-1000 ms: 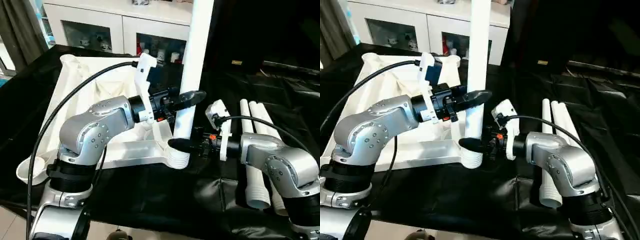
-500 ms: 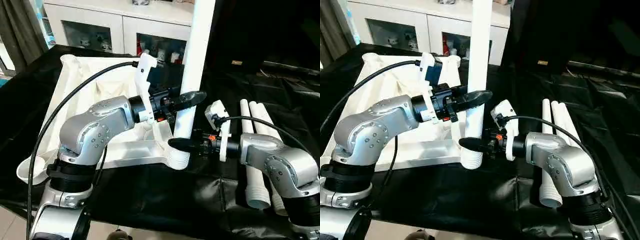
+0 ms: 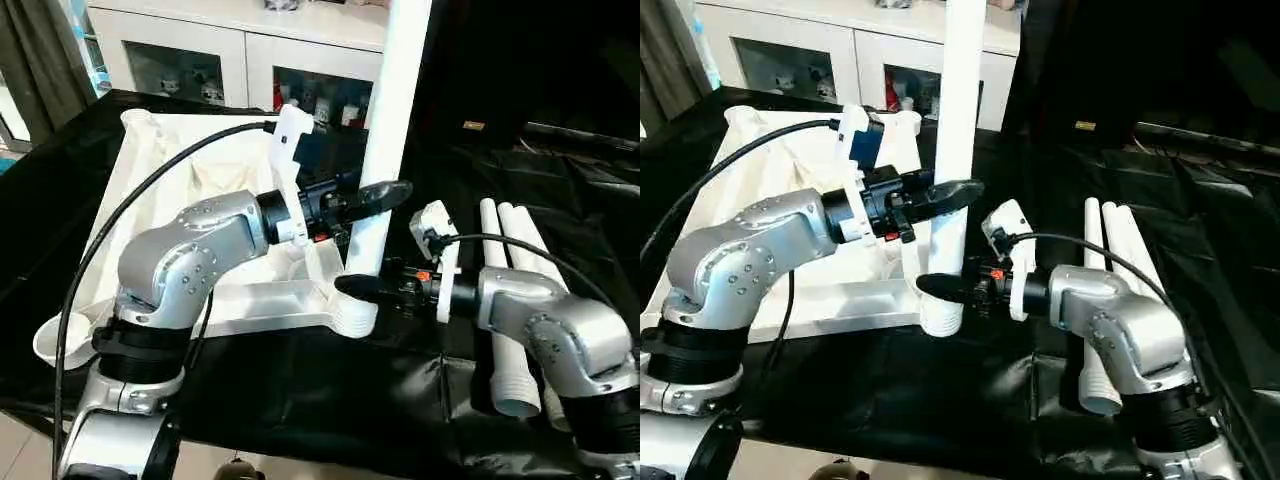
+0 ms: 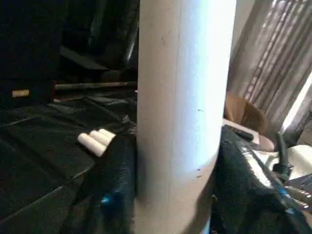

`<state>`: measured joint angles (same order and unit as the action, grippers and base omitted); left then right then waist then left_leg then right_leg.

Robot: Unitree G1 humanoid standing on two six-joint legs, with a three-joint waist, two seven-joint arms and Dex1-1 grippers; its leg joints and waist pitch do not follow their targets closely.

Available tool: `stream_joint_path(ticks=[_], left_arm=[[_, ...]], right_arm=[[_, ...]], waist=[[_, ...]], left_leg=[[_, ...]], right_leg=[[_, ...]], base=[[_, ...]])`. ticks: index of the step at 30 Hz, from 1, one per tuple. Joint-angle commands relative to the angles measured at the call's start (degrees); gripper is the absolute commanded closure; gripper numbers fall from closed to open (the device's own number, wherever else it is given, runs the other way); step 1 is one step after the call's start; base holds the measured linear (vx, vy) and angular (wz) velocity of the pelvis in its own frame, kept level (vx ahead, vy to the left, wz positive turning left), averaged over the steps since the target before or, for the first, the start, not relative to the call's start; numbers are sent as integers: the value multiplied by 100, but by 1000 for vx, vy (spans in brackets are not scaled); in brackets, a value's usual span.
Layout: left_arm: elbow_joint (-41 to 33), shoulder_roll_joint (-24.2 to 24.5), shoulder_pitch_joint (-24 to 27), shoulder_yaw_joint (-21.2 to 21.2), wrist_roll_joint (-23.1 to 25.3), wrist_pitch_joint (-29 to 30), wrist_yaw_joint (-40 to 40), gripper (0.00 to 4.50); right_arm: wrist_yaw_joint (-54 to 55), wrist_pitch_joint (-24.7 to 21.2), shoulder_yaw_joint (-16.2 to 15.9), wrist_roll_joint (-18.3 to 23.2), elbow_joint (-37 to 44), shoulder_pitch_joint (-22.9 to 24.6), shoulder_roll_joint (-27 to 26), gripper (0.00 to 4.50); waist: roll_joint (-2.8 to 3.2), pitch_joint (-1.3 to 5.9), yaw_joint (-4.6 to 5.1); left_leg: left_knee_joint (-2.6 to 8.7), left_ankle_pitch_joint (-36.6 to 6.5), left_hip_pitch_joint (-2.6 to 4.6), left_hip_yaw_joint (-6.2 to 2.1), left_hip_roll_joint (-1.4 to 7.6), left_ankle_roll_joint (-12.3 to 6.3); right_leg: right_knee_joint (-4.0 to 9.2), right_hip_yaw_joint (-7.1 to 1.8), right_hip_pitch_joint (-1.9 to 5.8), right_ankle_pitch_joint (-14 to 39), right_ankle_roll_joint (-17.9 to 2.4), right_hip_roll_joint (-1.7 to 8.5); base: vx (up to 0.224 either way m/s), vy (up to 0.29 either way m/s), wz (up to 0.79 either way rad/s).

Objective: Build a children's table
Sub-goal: Pick table leg

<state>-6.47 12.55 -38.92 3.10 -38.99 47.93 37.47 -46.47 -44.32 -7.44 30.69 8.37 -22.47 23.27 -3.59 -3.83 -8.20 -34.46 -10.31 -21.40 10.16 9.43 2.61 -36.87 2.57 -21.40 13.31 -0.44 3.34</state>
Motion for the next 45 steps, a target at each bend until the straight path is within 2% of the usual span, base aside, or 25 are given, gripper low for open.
stream_joint_path(ticks=[1, 3, 5, 10, 11, 14, 17, 20, 21, 22, 23, 24, 25, 26, 27, 29, 32, 33, 34, 35, 36, 39, 40, 43, 45], left_arm=[[-96, -58, -114, -66, -150, 33, 89, 178], [-72, -69, -89, -54, 12, -248, 92, 158], [-66, -244, -8, -171, 195, -784, -50, 155], [-96, -542, 19, -481, -94, -995, -145, 155], [-32, -654, -35, -705, -187, -1169, -247, 155], [46, -716, -66, -967, -290, -1398, -318, 155], [80, -605, 16, -1301, -349, -1566, -364, 155], [43, -308, 192, -1350, -246, -1530, -179, 155], [49, 274, 500, -991, 329, -1699, 237, 155], [52, 562, 667, -733, 648, -1831, 471, 155], [52, 562, 667, -733, 648, -1831, 471, 155], [67, 995, 912, -191, 1169, -2163, 923, 155], [77, 1162, 1005, 47, 1368, -2338, 1132, 155], [122, 1414, 1091, 419, 1661, -2467, 1348, 155], [170, 1627, 1166, 750, 1838, -2526, 1608, 155], [299, 1858, 1229, 1165, 2076, -2603, 1892, 155], [486, 1968, 1277, 1405, 2249, -2676, 2026, 155], [623, 2024, 1321, 1513, 2370, -2753, 2092, 155], [757, 2067, 1349, 1593, 2499, -2832, 2135, 189], [973, 2122, 1389, 1709, 2714, -2933, 2249, 189], [1113, 2147, 1388, 1778, 2826, -3061, 2299, 189], [1264, 2189, 1349, 1877, 2880, -3054, 2369, 219], [1387, 2203, 1303, 1929, 2940, -3041, 2359, 231], [1584, 2232, 1242, 2016, 3091, -3091, 2342, 238], [1848, 2198, 1186, 2036, 3273, -3134, 2243, 266]], right_arm=[[66, 198, 59, -107, -92, 27, -21, 261], [112, 279, 110, -114, -140, 5, -79, 261], [205, 441, 214, -132, -234, -31, -190, 261], [237, 586, 248, -148, -304, -42, -268, 261], [331, 766, 269, -231, -392, -54, -353, 261], [564, 1015, 355, -361, -604, -113, -513, 261], [1042, 1270, 529, -496, -982, -264, -786, 261], [1218, 1381, 555, -584, -1142, -328, -865, 261], [1279, 1478, 513, -702, -1281, -381, -876, 261], [1280, 1521, 493, -755, -1359, -410, -874, 261], [1280, 1521, 493, -755, -1359, -410, -874, 261], [1213, 1538, 449, -808, -1483, -464, -826, 261], [1175, 1553, 427, -841, -1541, -490, -809, 261], [1147, 1562, 421, -866, -1585, -524, -790, 261], [1106, 1561, 419, -873, -1635, -570, -766, 261], [1044, 1565, 401, -895, -1709, -633, -716, 261], [1026, 1590, 344, -956, -1775, -661, -671, 261], [1009, 1617, 309, -1006, -1798, -653, -658, 261], [998, 1623, 283, -1038, -1792, -638, -647, 261], [971, 1583, 265, -1052, -1747, -608, -636, 261], [956, 1557, 262, -1055, -1722, -597, -636, 261], [913, 1522, 238, -1063, -1681, -585, -614, 261], [900, 1496, 226, -1059, -1641, -570, -599, 261], [879, 1454, 208, -1039, -1571, -530, -572, 261], [860, 1434, 193, -1036, -1498, -473, -564, 261]], waist=[[14, 397, 7], [5, 392, 7], [-3, 392, 4], [-10, 397, 7], [-21, 397, 9], [-24, 390, 15], [-14, 397, 44], [22, 399, 41], [39, 402, 37], [73, 397, 56], [77, 404, 68], [120, 408, 79], [117, 405, 70], [178, 399, 56], [200, 407, 39], [182, 400, 35], [192, 397, 62], [176, 393, 65], [176, 393, 69], [160, 395, 73], [189, 402, 90], [188, 412, 124], [215, 409, 146], [210, 412, 164], [224, 404, 166]], left_leg=[[377, -491, 88, -132, 362, 133], [380, -513, 85, -134, 359, 112], [382, -512, 83, -135, 366, 105], [378, -506, 85, -135, 369, 86], [377, -505, 82, -133, 366, 78], [383, -568, 75, -132, 361, 97], [386, -581, 95, -132, 355, 157], [392, -531, 101, -135, 359, 159], [399, -514, 102, -141, 356, 150], [422, -527, 100, -152, 358, 138], [425, -537, 115, -147, 359, 168], [437, -603, 135, -150, 369, 224], [439, -617, 149, -146, 370, 246], [455, -758, 175, -148, 380, 304], [448, -808, 180, -149, 375, 348], [468, -917, 174, -148, 373, 407], [466, -989, 156, -139, 365, 515], [464, -1002, 142, -139, 361, 514], [463, -1016, 140, -140, 361, 508], [460, -993, 143, -138, 356, 462], [463, -968, 139, -140, 357, 461], [458, -937, 141, -149, 371, 449], [460, -973, 145, -146, 369, 444], [452, -978, 141, -147, 364, 410], [449, -1027, 148, -144, 370, 394]], right_leg=[[420, -288, 236, 224, -1092, 521], [438, -292, 243, 258, -1068, 518], [445, -296, 246, 283, -1055, 528], [428, -288, 247, 204, -1077, 521], [430, -287, 251, 204, -1072, 522], [448, -285, 245, 364, -1078, 527], [437, -279, 222, 414, -1063, 521], [415, -280, 218, 250, -1030, 502], [415, -280, 208, 213, -960, 492], [417, -287, 201, 283, -788, 477], [412, -286, 193, 286, -738, 468], [422, -289, 179, 266, -694, 467], [423, -286, 167, 249, -701, 468], [439, -283, 133, 267, -755, 469], [413, -284, 140, 261, -771, 472], [408, -285, 147, 218, -850, 476], [391, -291, 172, 162, -962, 496], [395, -298, 190, 183, -980, 505], [393, -299, 192, 196, -986, 508], [407, -303, 191, 242, -970, 504], [397, -303, 193, 212, -970, 504], [371, -290, 196, 39, -1096, 511], [377, -287, 189, 0, -1140, 497], [365, -289, 201, -68, -1205, 503], [384, -296, 195, -7, -1224, 509]], base=[[0, 0, 0], [0, 0, 0], [0, 0, 0], [0, 0, 0], [0, 0, 0], [0, 0, 0], [0, 0, 0], [0, 0, 0], [0, 0, 0], [0, 0, 0], [0, 0, 0], [0, 0, 0], [0, 0, 0], [0, 0, 0], [0, 0, 0], [0, 0, 0], [0, 0, 0], [0, 0, 0], [0, 0, 0], [0, 0, 0], [0, 0, 0], [0, 0, 0], [0, 0, 0], [0, 0, 0], [0, 0, 0]])
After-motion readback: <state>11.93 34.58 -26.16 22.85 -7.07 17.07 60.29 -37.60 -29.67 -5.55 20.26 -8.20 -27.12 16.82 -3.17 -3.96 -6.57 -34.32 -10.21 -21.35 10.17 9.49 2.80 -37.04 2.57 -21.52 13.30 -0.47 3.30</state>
